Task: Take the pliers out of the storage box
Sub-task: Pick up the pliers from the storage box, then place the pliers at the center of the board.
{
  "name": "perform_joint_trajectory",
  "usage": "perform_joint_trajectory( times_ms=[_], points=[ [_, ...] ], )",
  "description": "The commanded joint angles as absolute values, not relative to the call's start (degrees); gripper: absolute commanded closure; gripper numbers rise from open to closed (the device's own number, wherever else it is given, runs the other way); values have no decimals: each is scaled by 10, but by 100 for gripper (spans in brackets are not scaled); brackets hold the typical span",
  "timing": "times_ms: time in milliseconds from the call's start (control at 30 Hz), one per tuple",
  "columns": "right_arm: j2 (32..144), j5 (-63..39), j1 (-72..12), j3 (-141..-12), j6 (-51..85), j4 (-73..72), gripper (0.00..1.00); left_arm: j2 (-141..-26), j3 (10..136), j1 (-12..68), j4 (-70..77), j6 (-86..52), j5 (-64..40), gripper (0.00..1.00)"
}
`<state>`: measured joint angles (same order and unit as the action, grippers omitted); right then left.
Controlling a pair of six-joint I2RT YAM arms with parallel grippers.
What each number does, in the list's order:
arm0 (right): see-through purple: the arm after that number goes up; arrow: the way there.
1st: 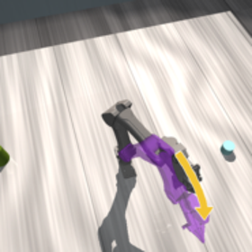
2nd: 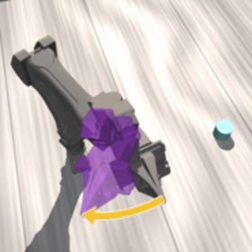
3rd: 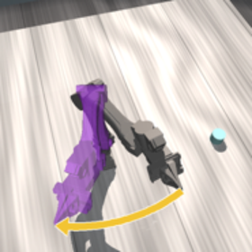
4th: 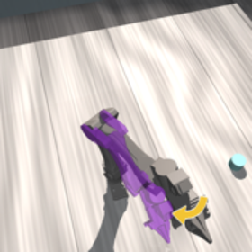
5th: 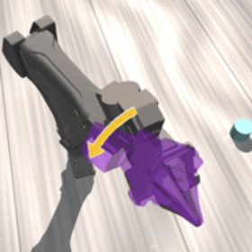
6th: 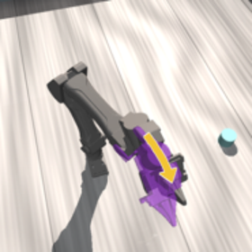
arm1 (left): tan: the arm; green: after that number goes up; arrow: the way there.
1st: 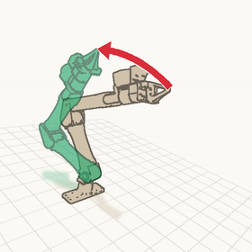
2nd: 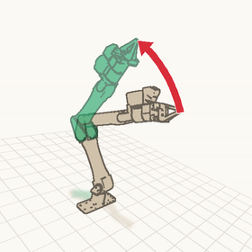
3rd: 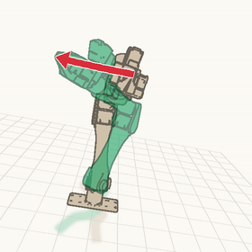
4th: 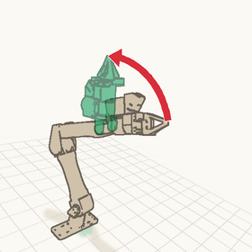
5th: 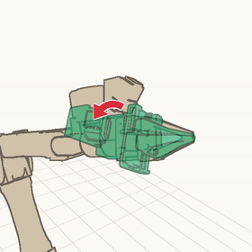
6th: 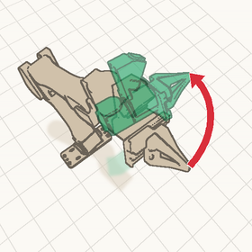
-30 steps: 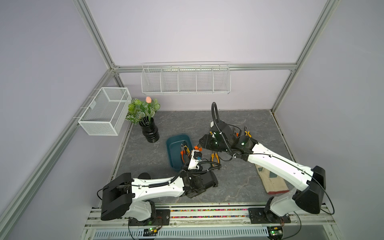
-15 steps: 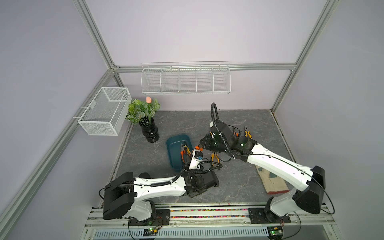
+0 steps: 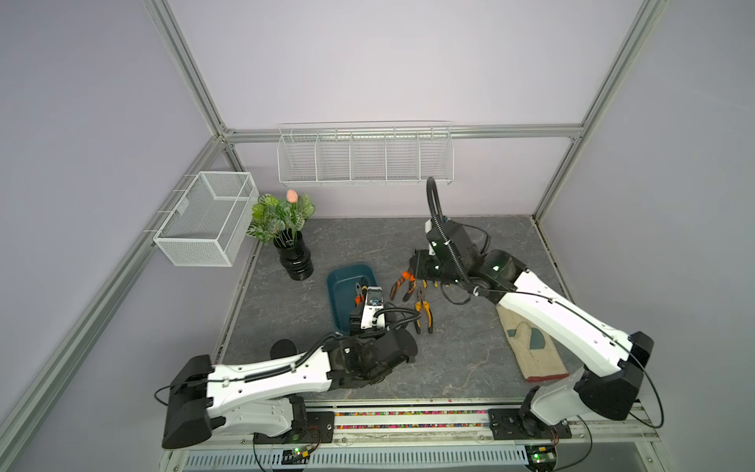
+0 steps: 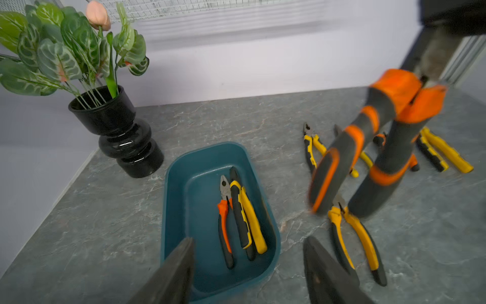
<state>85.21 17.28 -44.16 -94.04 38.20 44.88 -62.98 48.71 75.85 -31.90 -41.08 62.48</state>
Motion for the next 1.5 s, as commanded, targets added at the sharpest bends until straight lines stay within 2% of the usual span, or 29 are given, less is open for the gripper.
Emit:
perform_joint_trajectory(
  times_ms=[0,67,167,300,433,733,933,1233,1467],
  points=[
    [813,258,-383,-963,269,569,93,-572,460,756,-342,-411,590,33],
    [803,242,-362,-944,243,587,93,-539,438,756,-320,-385,587,33],
    [795,165,-327,-880,230,588,93,-517,421,755,-318,-381,591,33],
    [815,28,-297,-776,227,553,93,-533,425,754,-323,-385,592,33],
    [853,-22,-294,-737,228,505,93,-559,437,751,-328,-400,593,33],
    [968,-46,-290,-748,220,467,94,-546,418,740,-322,-404,583,33],
    [1022,-26,-287,-765,214,455,93,-524,405,734,-326,-402,581,33],
    [1086,3,-279,-800,220,452,87,-527,406,725,-320,-392,571,33],
    [1114,14,-266,-811,222,449,87,-527,406,722,-318,-388,567,33]
  ],
)
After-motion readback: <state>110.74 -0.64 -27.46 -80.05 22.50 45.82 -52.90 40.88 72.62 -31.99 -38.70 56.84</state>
